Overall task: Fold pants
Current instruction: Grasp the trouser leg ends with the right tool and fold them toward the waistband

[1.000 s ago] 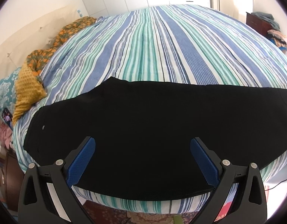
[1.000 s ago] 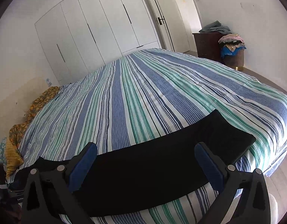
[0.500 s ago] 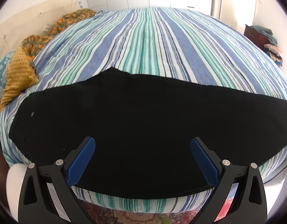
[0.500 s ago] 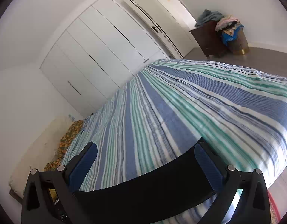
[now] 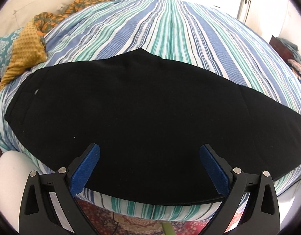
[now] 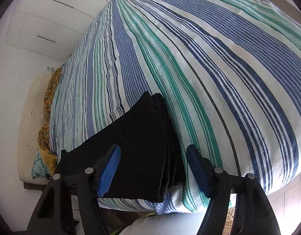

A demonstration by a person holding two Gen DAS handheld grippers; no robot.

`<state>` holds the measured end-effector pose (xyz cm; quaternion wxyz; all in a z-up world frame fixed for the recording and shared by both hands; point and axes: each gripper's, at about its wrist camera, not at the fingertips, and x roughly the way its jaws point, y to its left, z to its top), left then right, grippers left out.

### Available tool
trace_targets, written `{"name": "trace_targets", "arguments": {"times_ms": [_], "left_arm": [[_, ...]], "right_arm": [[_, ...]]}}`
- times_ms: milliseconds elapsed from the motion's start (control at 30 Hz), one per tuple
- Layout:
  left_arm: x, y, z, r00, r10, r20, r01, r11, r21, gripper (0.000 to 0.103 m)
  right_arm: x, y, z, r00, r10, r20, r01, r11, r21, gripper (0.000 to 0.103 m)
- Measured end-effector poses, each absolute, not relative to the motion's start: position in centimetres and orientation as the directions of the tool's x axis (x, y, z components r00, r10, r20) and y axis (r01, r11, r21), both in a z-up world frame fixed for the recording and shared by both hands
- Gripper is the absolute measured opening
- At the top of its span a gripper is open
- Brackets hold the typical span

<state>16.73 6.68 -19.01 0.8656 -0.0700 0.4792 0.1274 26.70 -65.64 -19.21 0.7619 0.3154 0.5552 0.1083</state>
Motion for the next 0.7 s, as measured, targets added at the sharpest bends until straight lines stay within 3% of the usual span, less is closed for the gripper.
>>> {"name": "trace_targets", "arguments": {"times_ms": [200,467,567,700], "left_arm": [[16.7,6.3,-19.3,0.503,0.157,-0.850,-0.282,0.959,0.011,0.102],[16.4,5.4,-18.6,0.518,0.167,-0.839,-0.246,0.968,0.040,0.102],[16.4,6.0,-18.7,0.511,0.171,-0.842,-0.271,0.962,0.031,0.102],[16.8,6.7,-19.2,0.484,0.166,-0.859,-0.303,0.953,0.013,0.102]], "right_arm": [[22.9,-66.7,-18.6,0.381,0.534,-0.754,0.314,0.693,0.649,0.070],[23.0,-66.5,-22.2,0.454,0.639,-0.621,0.370,0.499,0.784,0.070],[23.4,-66.8,-22.4,0.514,0.651,-0.559,0.333,0.449,0.829,0.071],[24.1,-67.0,-23.4,0.547,0.746,-0.380,0.246,0.291,0.925,0.071]]}}
